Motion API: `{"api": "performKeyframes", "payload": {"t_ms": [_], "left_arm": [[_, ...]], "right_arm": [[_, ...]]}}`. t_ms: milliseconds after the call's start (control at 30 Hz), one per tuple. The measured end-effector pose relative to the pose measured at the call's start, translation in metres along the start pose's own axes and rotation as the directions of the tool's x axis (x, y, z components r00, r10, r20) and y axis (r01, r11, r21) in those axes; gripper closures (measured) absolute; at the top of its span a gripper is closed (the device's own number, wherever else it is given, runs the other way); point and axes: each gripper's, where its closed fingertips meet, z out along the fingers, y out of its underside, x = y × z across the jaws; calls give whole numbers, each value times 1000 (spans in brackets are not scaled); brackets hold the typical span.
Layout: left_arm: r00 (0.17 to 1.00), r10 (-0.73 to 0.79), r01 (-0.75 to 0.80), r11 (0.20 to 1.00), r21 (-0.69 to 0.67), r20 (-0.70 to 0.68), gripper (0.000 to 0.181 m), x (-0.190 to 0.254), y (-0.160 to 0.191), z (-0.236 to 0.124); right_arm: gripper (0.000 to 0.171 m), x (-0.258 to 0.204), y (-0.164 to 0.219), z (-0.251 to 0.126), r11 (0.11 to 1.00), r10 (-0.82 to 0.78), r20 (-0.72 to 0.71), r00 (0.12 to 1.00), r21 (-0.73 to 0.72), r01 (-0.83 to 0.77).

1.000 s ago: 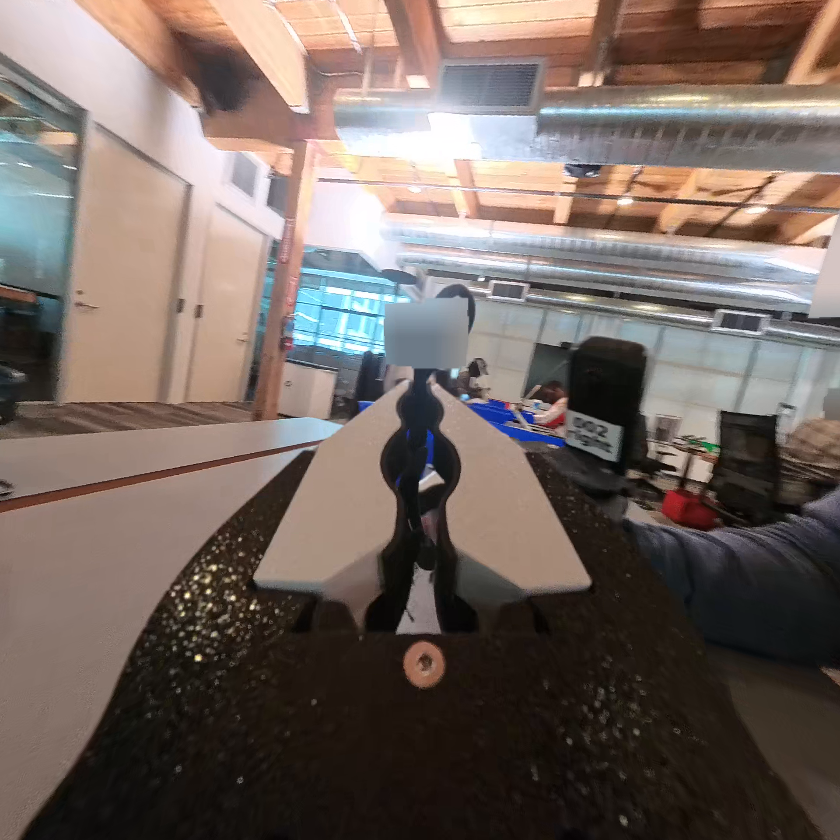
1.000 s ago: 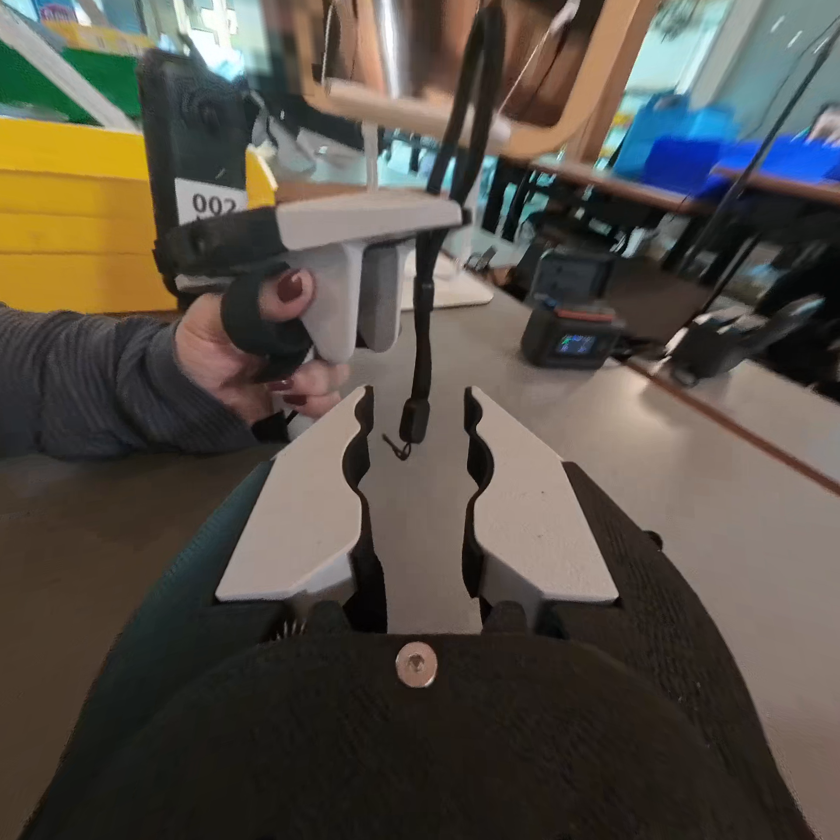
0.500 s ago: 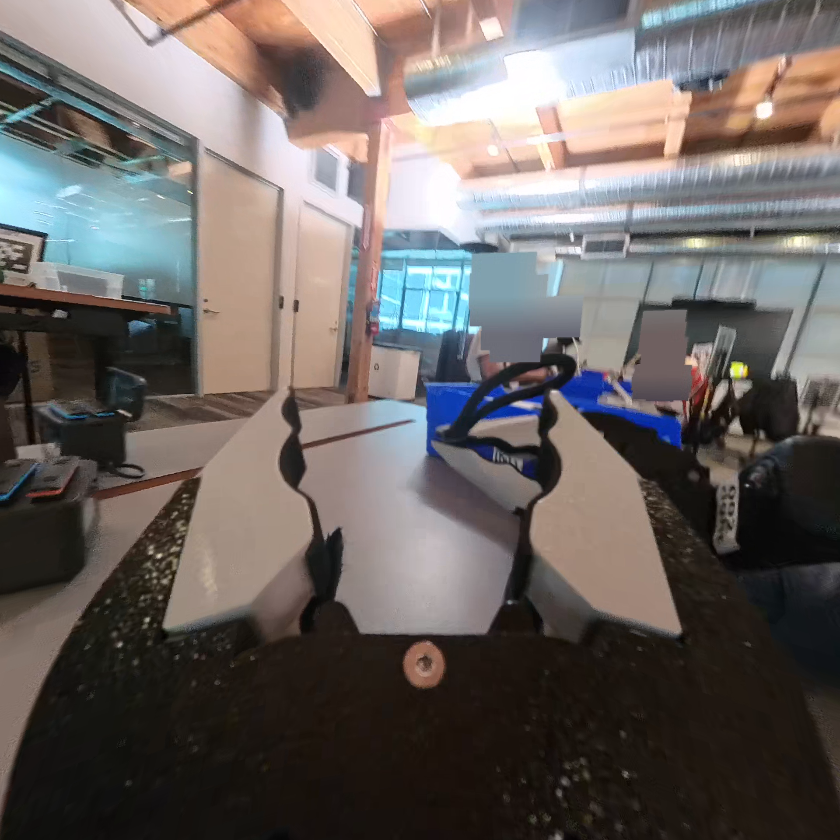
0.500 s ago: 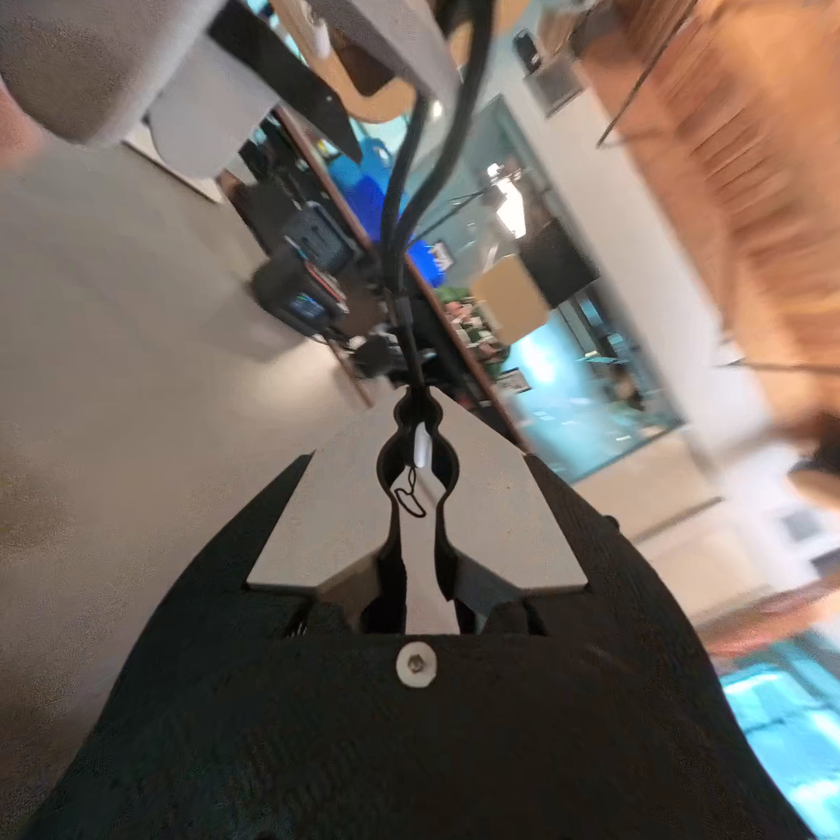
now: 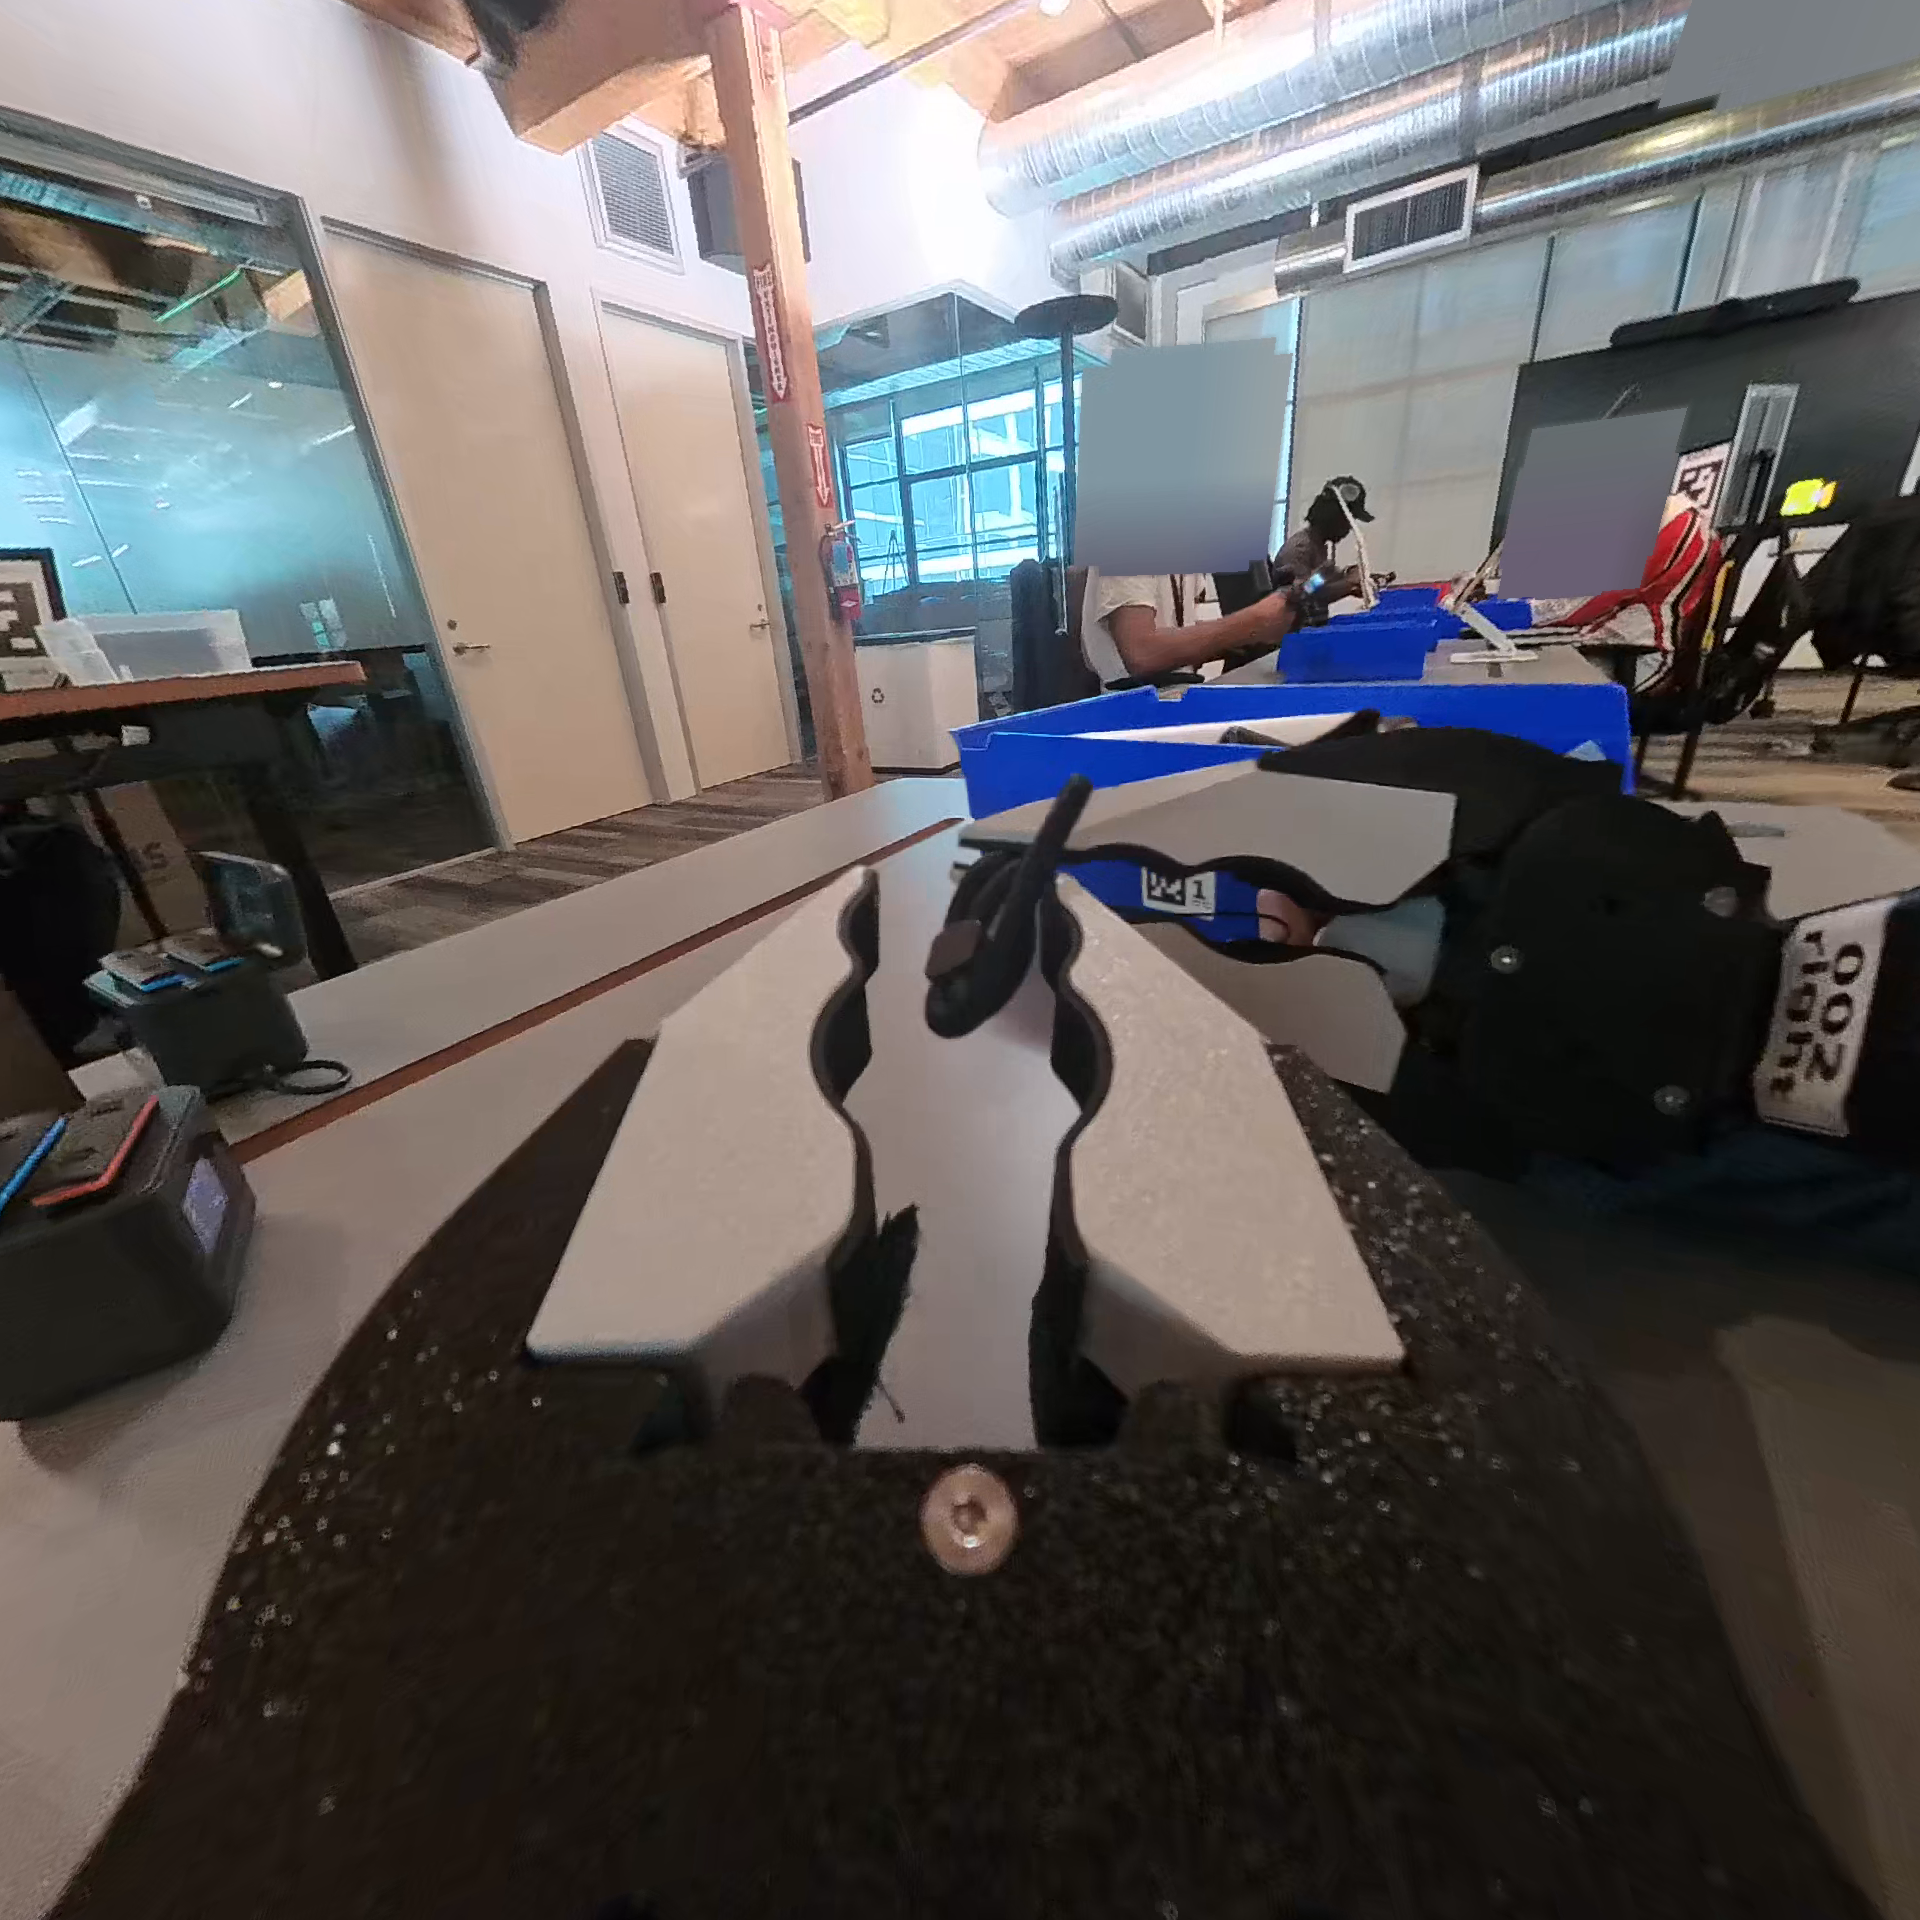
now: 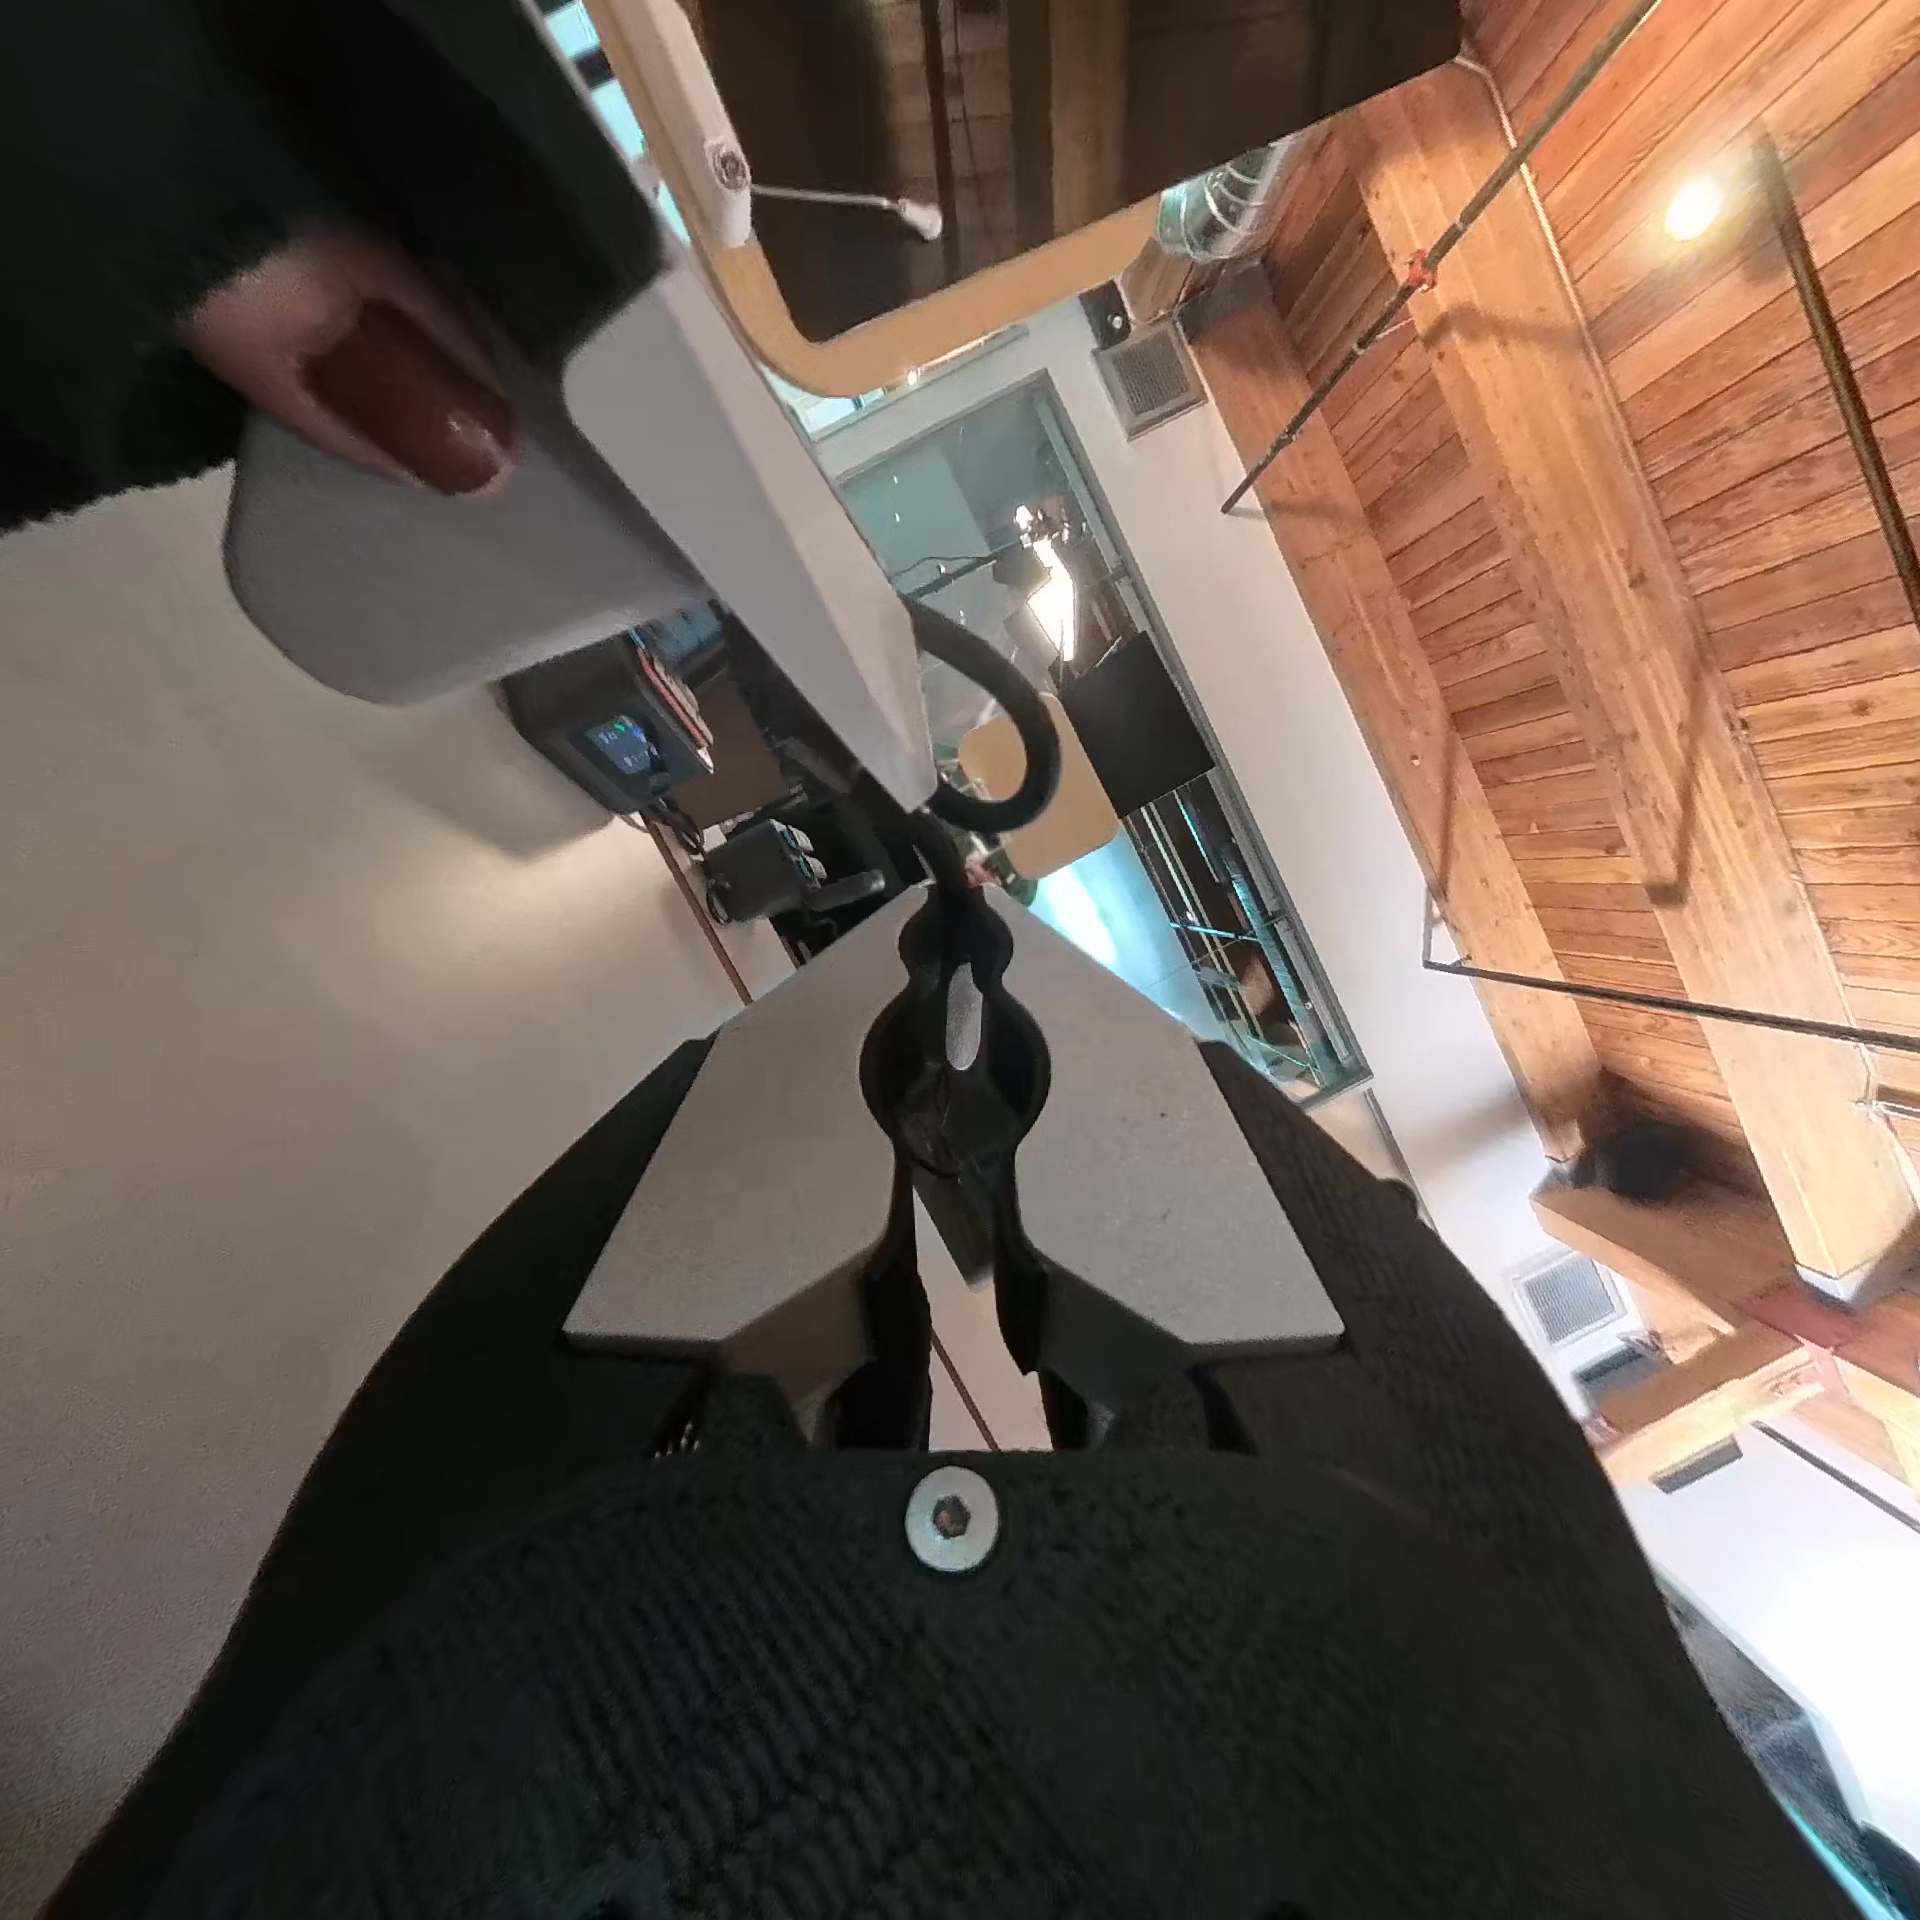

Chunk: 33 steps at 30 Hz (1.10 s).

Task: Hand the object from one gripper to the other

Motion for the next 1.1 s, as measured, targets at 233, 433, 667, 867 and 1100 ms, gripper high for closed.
{"api": "performKeyframes", "payload": {"t_ms": [233, 433, 667, 867, 1100], "left_arm": [[993, -78, 76, 997, -19, -83, 173, 4, 3, 1], [976, -180, 180, 984, -9, -120, 181, 2, 0, -1], [657, -601, 734, 649, 202, -456, 181, -24, -43, -29], [465, -646, 801, 598, -22, -606, 181, 13, -40, -21], [489, -654, 759, 645, -88, -578, 181, 25, -30, -14]], "right_arm": [[169, 6, -10, -3, 999, 28, -25, 999, 41, -27], [160, 2, -8, -2, 990, 135, 23, 991, 43, -136], [121, -7, -46, -14, 496, 754, 495, 432, 4, -869], [124, 7, -57, -19, 112, 801, 599, 27, -106, -988], [162, 22, -56, -21, 24, 798, 602, -22, -68, -997]]}}
